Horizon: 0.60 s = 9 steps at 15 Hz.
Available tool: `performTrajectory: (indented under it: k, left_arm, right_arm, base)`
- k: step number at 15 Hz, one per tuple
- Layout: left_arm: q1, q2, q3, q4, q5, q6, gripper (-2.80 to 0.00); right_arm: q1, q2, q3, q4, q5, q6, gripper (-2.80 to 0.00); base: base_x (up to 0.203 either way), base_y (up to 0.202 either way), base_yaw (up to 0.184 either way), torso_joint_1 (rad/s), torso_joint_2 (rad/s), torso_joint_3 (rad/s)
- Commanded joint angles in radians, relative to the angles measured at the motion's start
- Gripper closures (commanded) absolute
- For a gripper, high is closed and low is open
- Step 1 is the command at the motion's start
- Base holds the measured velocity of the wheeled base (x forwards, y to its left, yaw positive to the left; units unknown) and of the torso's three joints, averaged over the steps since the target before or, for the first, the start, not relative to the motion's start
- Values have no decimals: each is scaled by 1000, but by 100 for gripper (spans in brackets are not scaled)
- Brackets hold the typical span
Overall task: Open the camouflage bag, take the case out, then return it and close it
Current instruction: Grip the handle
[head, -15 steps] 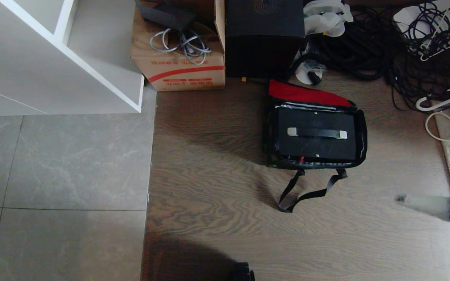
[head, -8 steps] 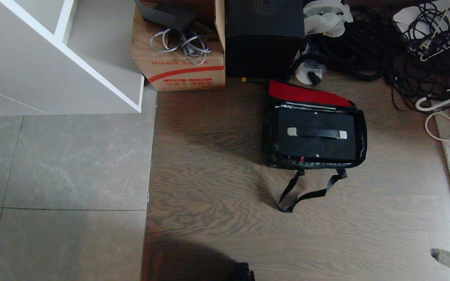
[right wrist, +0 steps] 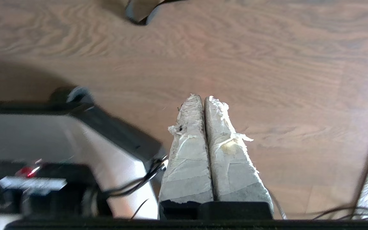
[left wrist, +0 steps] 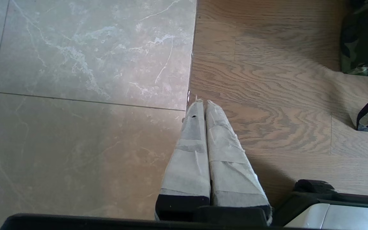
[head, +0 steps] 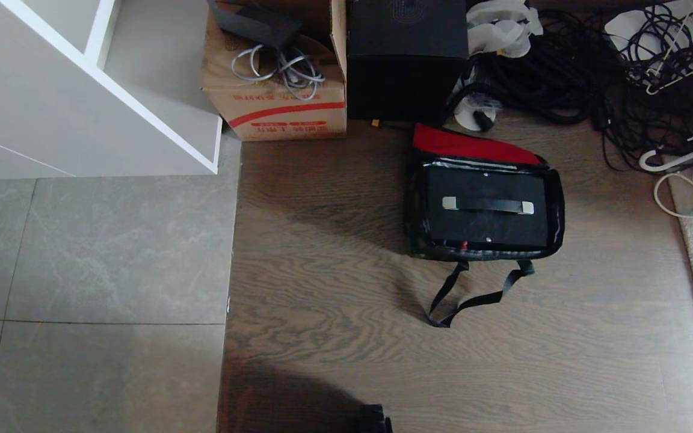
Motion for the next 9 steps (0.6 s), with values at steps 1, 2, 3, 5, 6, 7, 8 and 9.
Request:
performTrajectory:
  k: [1,2,3,5,6,7,8,9]
  left_arm:
    - [0,0,8,-1,0,-1,0]
    - [-1,0,9,-1,0,-1,0]
    - [-1,0,9,-1,0,-1,0]
    - [0,0,9,-1,-1,-1,0]
    - [-1,0,9,-1,0,-1,0]
    - [1,0,9,-1,0,-1,0]
    - [1,0,9,-1,0,-1,0]
    - [0,0,9,-1,0,-1,0]
  right_arm:
    - [12,-36,81,-88,2,7,0]
    - [16,-37,119,-152,29,14,0]
    - [19,-38,129,-191,37,11,0]
    - [22,-32,127,-165,40,0,0]
    - [27,-34,126,-145,41,-2,0]
    - [32,-37,127,-146,42,-8,0]
    - [46,-37,126,-145,42,-25,0]
    - [49,-39,127,-145,43,-32,0]
  base:
    - [0,0,0,0,0,0]
    - [0,0,0,0,0,0]
    - [0,0,0,0,0,0]
    - [0,0,0,0,0,0]
    - [0,0,0,0,0,0]
    - [0,0,0,0,0,0]
    - [0,0,0,0,0,0]
    - [0,0,0,0,0,0]
